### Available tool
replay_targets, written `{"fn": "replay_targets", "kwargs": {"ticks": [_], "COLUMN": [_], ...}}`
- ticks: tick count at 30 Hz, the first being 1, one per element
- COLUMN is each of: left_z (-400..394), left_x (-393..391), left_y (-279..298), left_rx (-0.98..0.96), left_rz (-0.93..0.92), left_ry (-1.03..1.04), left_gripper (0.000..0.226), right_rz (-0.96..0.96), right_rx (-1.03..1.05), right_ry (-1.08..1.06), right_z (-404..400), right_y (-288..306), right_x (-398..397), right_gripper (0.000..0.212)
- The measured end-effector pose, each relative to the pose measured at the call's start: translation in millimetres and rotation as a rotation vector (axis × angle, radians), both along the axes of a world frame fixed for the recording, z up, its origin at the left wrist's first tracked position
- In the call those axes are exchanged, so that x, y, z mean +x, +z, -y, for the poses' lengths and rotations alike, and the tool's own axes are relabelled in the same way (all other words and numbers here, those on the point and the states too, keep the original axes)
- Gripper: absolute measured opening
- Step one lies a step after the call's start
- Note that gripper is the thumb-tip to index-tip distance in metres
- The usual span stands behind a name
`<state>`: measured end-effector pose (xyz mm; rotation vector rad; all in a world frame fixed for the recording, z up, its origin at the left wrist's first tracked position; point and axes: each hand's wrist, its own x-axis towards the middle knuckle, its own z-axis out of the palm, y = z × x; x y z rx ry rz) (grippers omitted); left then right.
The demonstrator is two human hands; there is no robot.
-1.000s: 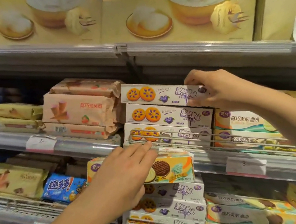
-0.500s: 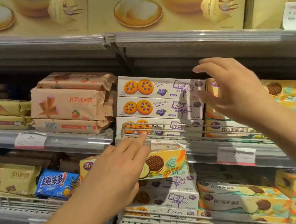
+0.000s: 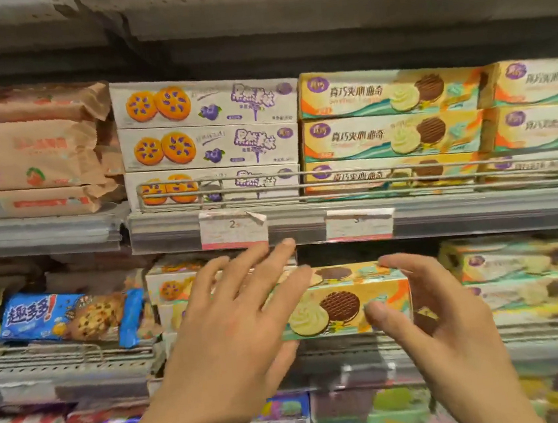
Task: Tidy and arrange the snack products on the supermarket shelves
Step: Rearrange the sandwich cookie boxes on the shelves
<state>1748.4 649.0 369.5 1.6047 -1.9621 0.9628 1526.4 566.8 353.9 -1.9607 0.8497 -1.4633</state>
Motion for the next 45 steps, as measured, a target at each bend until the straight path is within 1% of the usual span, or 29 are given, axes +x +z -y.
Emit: {"fn": "replay_targets", "kwargs": {"ticks": [2, 5, 7, 9, 13, 15, 16, 18, 20, 22, 24, 25, 27, 30, 32, 34, 37, 40, 43, 45], "left_z": [0.9, -3.1, -2.1, 5.2, 18.3, 21.4, 22.2, 24.3, 28.8, 33.5, 37.3, 38.9, 41.8, 44.3, 45.2, 47.9, 52.5, 54.8, 59.5, 65.0], "left_x": [-0.2, -3.6, -15.0, -30.2, -56.5, -69.4, -76.3, -89.2, -100.0, -108.1, -113.6, -115.4, -116.0, -116.3, -118.6, -119.3, -116.0, -112.7, -110.1, -107.0], "left_y": [-17.8, -41.6, -53.0, -59.8, -64.4, -64.8, -65.4, -68.6, -73.4, -78.4, -84.0, -85.9, -87.7, -87.0, -85.6, -83.1, -77.5, -73.8, -71.7, -70.2], "left_rx": [-0.048, -0.157, -0.207, -0.228, -0.267, -0.263, -0.254, -0.217, -0.196, -0.206, -0.229, -0.243, -0.280, -0.311, -0.333, -0.324, -0.239, -0.192, -0.176, -0.127], "left_rz": [-0.158, -0.547, -0.798, -1.027, -1.387, -1.524, -1.562, -1.587, -1.600, -1.613, -1.614, -1.591, -1.487, -1.400, -1.384, -1.403, -1.478, -1.520, -1.478, -1.451], "left_ry": [-0.042, -0.033, -0.013, -0.058, -0.250, -0.301, -0.312, -0.322, -0.327, -0.343, -0.319, -0.300, -0.285, -0.295, -0.310, -0.338, -0.403, -0.449, -0.429, -0.368], "left_gripper": [0.068, 0.056, 0.048, 0.045, 0.044, 0.041, 0.041, 0.046, 0.053, 0.056, 0.071, 0.078, 0.089, 0.095, 0.093, 0.084, 0.072, 0.067, 0.066, 0.068], "right_rz": [0.073, 0.116, 0.120, 0.149, 0.298, 0.342, 0.363, 0.405, 0.430, 0.383, 0.298, 0.258, 0.202, 0.186, 0.195, 0.214, 0.245, 0.216, 0.163, 0.118], "right_rx": [0.045, 0.106, 0.137, 0.161, 0.240, 0.258, 0.257, 0.242, 0.221, 0.172, 0.115, 0.101, 0.111, 0.149, 0.179, 0.205, 0.192, 0.167, 0.179, 0.200], "right_ry": [-0.034, -0.077, -0.050, -0.014, -0.016, -0.013, -0.015, -0.044, -0.101, -0.171, -0.221, -0.223, -0.192, -0.166, -0.145, -0.116, -0.093, -0.104, -0.135, -0.159], "right_z": [5.2, 12.1, 15.4, 19.4, 27.6, 31.6, 33.7, 35.7, 37.5, 40.7, 42.7, 42.5, 41.6, 39.9, 39.5, 39.5, 41.3, 45.6, 51.4, 53.9], "right_y": [-7.9, -20.3, -28.2, -34.2, -43.5, -46.7, -48.5, -50.9, -55.3, -61.6, -66.2, -66.3, -64.4, -62.7, -62.1, -59.5, -50.1, -40.6, -39.2, -41.2], "right_x": [-18.9, -43.1, -56.0, -65.1, -78.7, -85.9, -88.9, -91.6, -92.4, -93.5, -95.0, -95.3, -95.0, -94.9, -94.0, -92.3, -89.9, -87.1, -82.4, -78.5], "right_gripper": [0.051, 0.049, 0.051, 0.053, 0.054, 0.043, 0.036, 0.028, 0.025, 0.020, 0.019, 0.022, 0.034, 0.045, 0.050, 0.052, 0.050, 0.047, 0.044, 0.046]}}
